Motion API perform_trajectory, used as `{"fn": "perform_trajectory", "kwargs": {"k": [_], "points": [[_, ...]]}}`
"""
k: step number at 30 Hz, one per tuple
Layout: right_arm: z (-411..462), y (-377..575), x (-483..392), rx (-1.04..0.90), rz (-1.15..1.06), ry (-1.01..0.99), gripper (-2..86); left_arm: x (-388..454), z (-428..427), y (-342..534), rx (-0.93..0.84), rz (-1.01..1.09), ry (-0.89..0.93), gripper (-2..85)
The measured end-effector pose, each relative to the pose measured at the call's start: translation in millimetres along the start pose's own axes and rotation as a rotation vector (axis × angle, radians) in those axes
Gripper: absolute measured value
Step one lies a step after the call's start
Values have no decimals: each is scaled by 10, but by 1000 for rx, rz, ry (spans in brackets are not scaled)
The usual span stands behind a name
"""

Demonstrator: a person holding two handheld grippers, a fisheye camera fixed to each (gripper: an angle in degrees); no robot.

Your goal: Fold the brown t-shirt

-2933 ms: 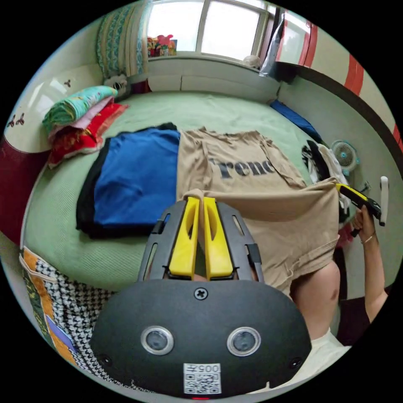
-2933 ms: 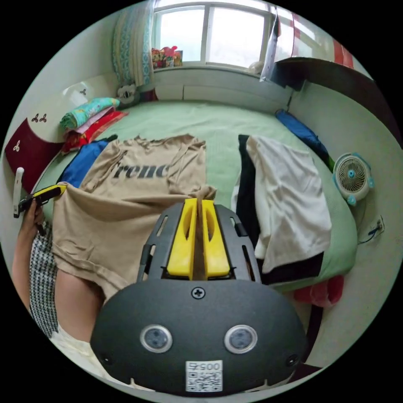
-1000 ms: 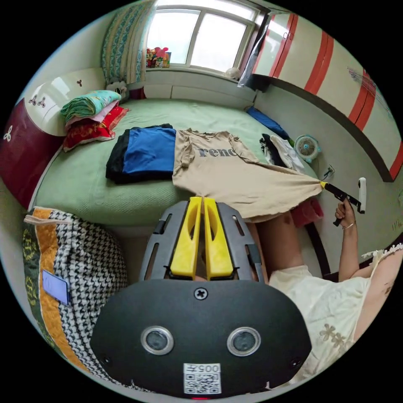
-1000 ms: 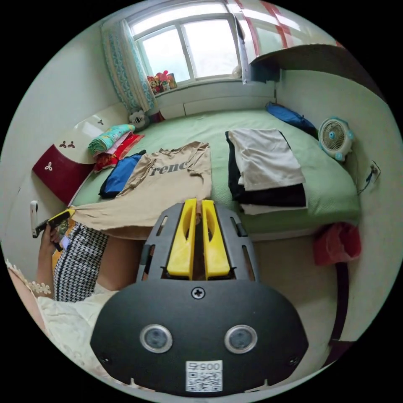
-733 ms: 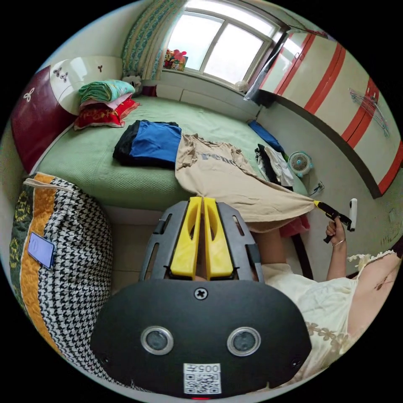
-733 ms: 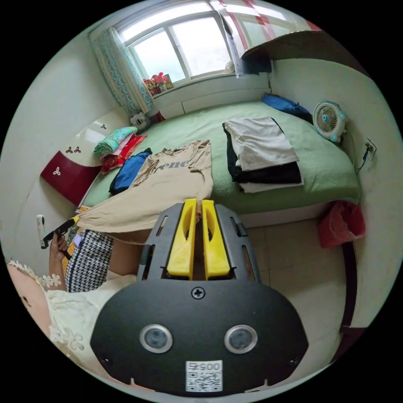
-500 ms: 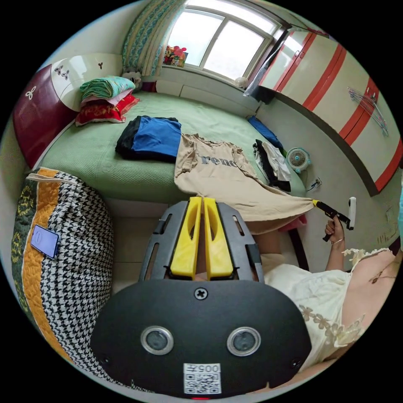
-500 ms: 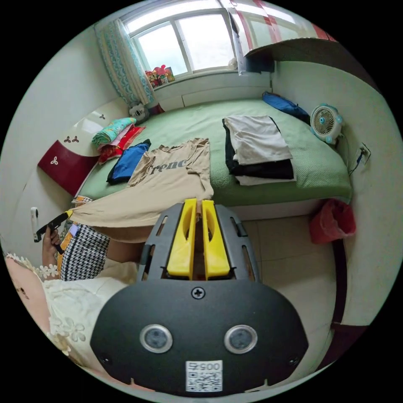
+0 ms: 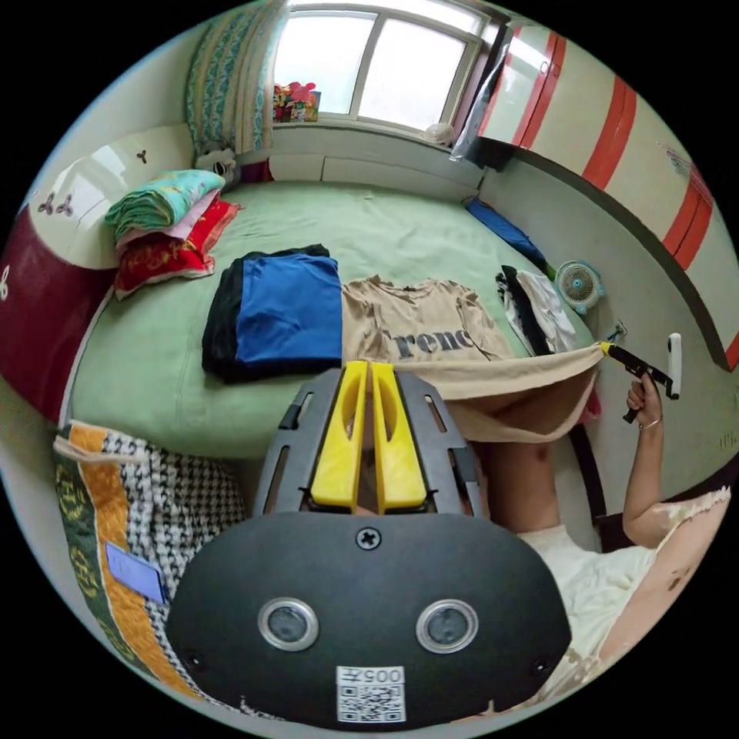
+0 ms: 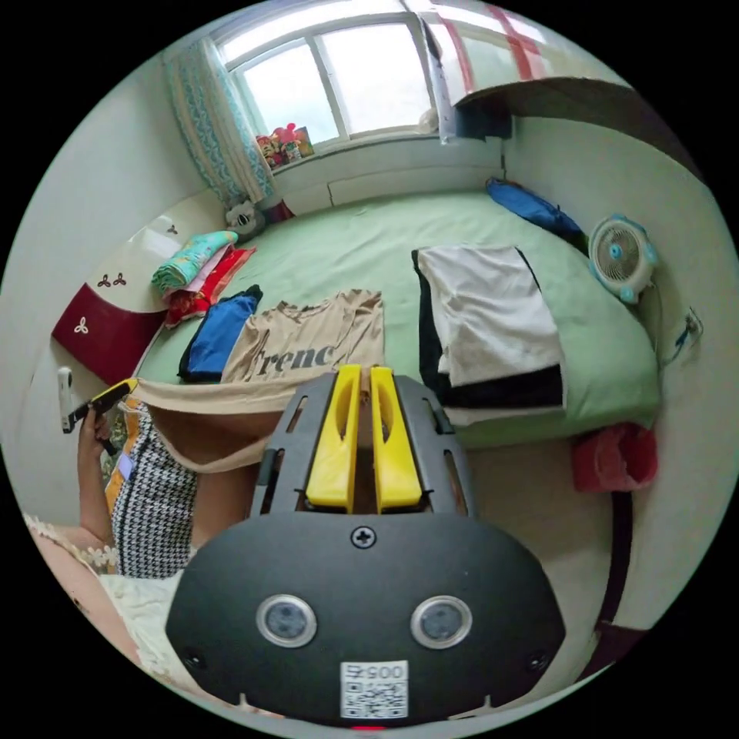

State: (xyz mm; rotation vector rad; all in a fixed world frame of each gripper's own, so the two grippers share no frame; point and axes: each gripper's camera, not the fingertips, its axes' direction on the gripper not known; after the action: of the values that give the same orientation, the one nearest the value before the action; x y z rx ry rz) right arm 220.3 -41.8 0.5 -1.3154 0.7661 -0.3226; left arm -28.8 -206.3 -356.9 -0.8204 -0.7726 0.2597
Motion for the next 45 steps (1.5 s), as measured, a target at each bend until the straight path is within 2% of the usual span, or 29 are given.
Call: {"fn": "perform_trajectory", "kwargs": {"k": [5, 8, 11, 16, 20, 26, 29, 32, 39, 41, 45], "points": [[876, -1555, -147, -30, -49, 58, -8, -498, 895, -1491, -22, -62, 25, 19], [1702, -2431, -166, -109, 11, 57, 20, -815, 1497, -2029, -77, -182, 48, 55], [2276, -2770, -145, -212, 88, 58, 57, -993, 1857, -2130, -99, -294, 95, 94], [2488, -2480, -314, -233, -85, 18, 79, -782, 2047, -1914, -149, -69, 27, 104], [2641, -1836, -215, -339, -158, -5, 81, -454, 2170, -1402, -216, 77, 114, 109], [2898, -1373, -134, -416, -102, -62, 57, -178, 2717, -1015, -342, 63, 114, 88], [2865, -1432, -185, -365, -95, -72, -4, -109, 2823, -1041, -333, 17, 74, 19], [2734, -1464, -212, -330, -98, -106, -12, -16, 2754, -1028, -312, 10, 54, 4], [2678, -1073, -49, -375, -39, -187, -8, 144, 2863, -650, -364, -9, 138, 2], [2692, -1035, 2, -371, -23, -210, 4, 180, 2853, -659, -345, -11, 45, 9], [2424, -1370, -108, -214, -94, -203, 61, 333, 2692, -994, -212, 78, -53, 43]]}}
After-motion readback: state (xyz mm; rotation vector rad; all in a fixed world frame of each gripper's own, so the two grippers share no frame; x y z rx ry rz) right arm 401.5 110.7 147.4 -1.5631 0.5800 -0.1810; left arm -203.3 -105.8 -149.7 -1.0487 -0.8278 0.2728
